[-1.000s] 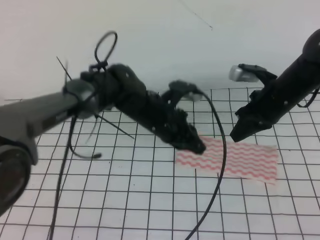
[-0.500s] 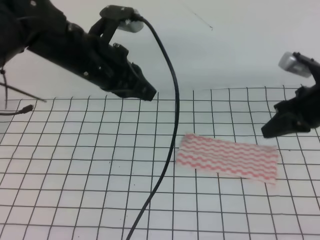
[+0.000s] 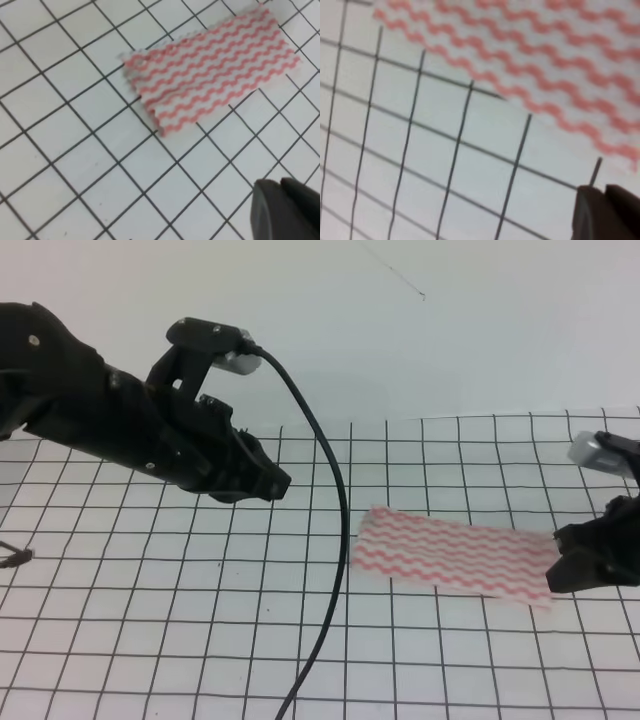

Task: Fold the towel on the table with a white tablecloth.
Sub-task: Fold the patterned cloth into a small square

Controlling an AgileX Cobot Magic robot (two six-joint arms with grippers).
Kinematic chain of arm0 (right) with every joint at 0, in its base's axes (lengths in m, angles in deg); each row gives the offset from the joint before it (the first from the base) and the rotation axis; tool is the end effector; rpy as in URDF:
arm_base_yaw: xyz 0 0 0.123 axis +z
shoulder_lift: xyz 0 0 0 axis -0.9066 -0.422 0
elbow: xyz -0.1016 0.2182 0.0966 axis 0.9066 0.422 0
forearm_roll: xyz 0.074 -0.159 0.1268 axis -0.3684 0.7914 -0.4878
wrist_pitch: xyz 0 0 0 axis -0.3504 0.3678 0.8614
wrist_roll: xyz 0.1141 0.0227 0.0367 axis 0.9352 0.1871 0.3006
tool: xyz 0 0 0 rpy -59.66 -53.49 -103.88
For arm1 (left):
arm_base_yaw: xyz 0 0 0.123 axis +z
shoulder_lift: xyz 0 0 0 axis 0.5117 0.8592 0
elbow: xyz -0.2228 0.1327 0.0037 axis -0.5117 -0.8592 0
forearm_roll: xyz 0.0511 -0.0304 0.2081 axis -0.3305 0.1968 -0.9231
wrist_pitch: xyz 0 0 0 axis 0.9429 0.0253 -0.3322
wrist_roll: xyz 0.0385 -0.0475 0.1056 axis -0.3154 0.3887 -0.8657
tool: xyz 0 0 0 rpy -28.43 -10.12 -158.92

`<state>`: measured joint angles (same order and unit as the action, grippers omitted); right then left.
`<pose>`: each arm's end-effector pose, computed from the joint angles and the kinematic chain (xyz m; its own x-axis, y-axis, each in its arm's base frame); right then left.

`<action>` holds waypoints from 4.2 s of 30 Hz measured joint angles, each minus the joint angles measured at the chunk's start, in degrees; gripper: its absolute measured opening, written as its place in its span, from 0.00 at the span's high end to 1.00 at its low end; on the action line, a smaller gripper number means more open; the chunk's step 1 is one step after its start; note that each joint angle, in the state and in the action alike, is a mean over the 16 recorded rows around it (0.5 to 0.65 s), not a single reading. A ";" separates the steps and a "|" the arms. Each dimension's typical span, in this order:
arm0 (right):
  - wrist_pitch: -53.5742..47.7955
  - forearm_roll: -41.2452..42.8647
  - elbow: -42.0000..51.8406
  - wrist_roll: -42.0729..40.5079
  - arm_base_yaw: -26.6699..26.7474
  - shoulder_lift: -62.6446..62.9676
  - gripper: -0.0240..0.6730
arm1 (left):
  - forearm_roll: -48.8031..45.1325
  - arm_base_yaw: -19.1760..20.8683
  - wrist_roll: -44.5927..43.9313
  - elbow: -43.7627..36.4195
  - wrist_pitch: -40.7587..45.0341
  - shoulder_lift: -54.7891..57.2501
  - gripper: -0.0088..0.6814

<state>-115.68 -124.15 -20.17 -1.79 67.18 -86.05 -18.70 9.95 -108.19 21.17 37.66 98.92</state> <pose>0.2950 0.0713 0.1599 -0.9566 -0.0400 -0.2888 -0.1783 0.8639 0.4710 0.2829 -0.1724 0.2817 -0.6218 0.3912 -0.6784 0.7111 0.6451 -0.2797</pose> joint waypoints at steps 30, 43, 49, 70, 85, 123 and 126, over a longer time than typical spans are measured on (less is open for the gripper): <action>7.11 -6.32 1.02 8.39 0.21 -9.39 0.43 | 6.47 0.00 -5.23 -1.19 3.90 -0.59 0.99; 9.02 -10.56 1.01 3.59 0.22 -9.66 0.68 | 6.49 0.00 -5.12 -1.19 3.98 -0.59 0.99; 8.23 -7.33 1.01 2.79 0.21 -9.64 0.83 | 6.91 0.00 -5.03 -1.19 4.02 -0.59 0.99; -0.09 10.03 -3.60 4.97 1.22 -3.17 0.95 | 9.62 0.00 -5.54 -1.19 4.04 -0.59 0.99; -7.04 10.49 -18.02 4.96 8.77 -12.59 0.95 | 9.65 0.00 -6.13 -1.19 4.68 -0.59 0.99; -7.79 2.62 -24.03 2.89 16.41 -19.20 0.90 | 9.26 0.00 -6.68 -1.19 5.83 -0.59 0.99; -7.61 2.11 -24.03 2.45 16.53 -19.20 0.84 | 9.18 0.00 -6.66 -1.19 5.99 -0.59 0.99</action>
<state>-123.29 -122.04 -44.20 0.66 83.71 -105.25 -9.52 9.95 -114.85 19.98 43.64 98.33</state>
